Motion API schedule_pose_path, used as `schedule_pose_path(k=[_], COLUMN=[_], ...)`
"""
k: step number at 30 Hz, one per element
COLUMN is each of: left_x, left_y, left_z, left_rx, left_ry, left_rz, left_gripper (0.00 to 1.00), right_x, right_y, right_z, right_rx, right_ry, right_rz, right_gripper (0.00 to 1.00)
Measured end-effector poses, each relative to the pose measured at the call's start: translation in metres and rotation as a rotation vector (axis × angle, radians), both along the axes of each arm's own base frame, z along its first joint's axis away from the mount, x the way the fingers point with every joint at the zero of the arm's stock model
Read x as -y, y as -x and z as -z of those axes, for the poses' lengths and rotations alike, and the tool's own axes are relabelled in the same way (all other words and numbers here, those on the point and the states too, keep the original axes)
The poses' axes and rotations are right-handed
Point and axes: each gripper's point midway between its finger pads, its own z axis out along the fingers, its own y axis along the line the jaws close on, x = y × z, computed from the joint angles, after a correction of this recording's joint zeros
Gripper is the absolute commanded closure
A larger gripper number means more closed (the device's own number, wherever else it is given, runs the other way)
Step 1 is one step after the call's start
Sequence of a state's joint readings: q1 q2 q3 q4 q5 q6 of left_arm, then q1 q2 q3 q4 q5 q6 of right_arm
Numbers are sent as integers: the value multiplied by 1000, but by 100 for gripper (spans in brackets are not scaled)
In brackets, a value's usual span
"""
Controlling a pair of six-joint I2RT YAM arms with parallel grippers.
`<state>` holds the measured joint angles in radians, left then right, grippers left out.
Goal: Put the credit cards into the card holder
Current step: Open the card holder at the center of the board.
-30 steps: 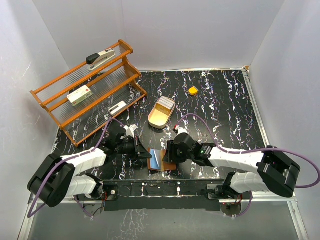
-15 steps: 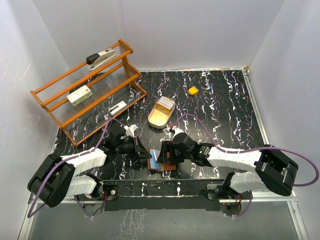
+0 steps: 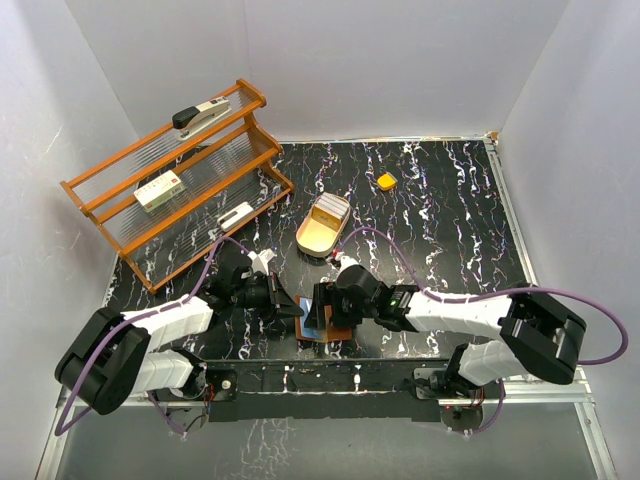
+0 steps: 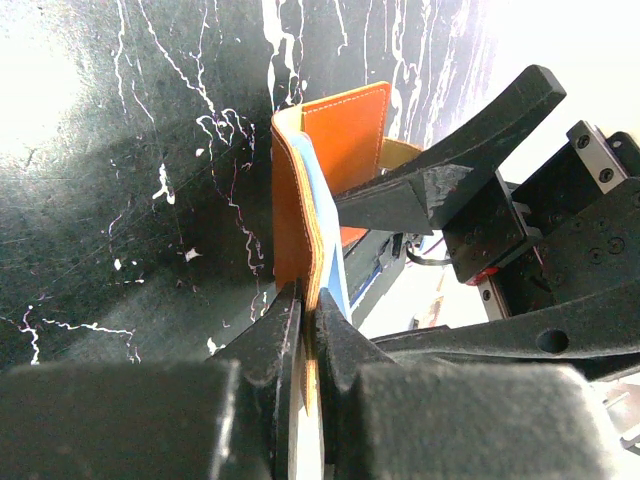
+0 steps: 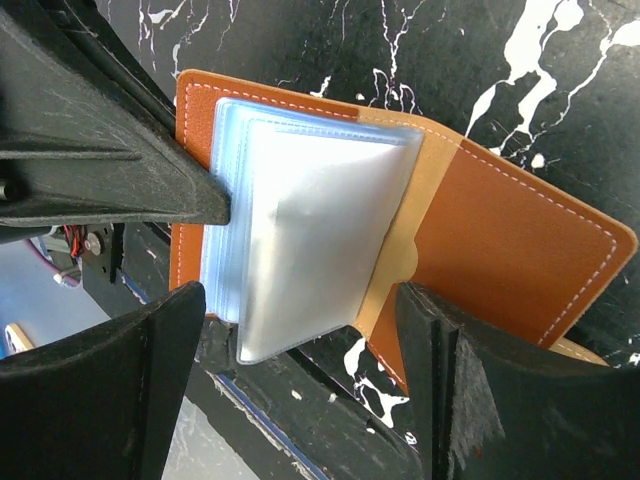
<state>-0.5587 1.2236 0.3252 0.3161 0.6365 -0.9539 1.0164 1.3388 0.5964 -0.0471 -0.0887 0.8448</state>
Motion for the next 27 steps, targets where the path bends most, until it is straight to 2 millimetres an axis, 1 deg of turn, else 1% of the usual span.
schedule_pose_path(k=[5, 12, 16, 21, 27], left_x=[0, -1, -2, -6, -9], left_y=[0, 2, 2, 5, 6], left_z=[0, 2, 4, 10, 14], left_rx=[0, -7, -6, -9, -11], left_ry=[1, 3, -3, -34, -56], left_rz=[-1, -6, -4, 0, 3], left_gripper=[100, 100, 100, 100, 100], right_x=[-3, -1, -1, 1, 7], right_y=[-1, -1, -3, -5, -9], right_z=[5, 14, 14, 14, 16], right_rx=[-4, -14, -7, -4, 5], right_ry=[19, 47, 53, 68, 111], right_rz=[1, 6, 12, 22, 44], right_gripper=[27, 34, 33, 30, 31])
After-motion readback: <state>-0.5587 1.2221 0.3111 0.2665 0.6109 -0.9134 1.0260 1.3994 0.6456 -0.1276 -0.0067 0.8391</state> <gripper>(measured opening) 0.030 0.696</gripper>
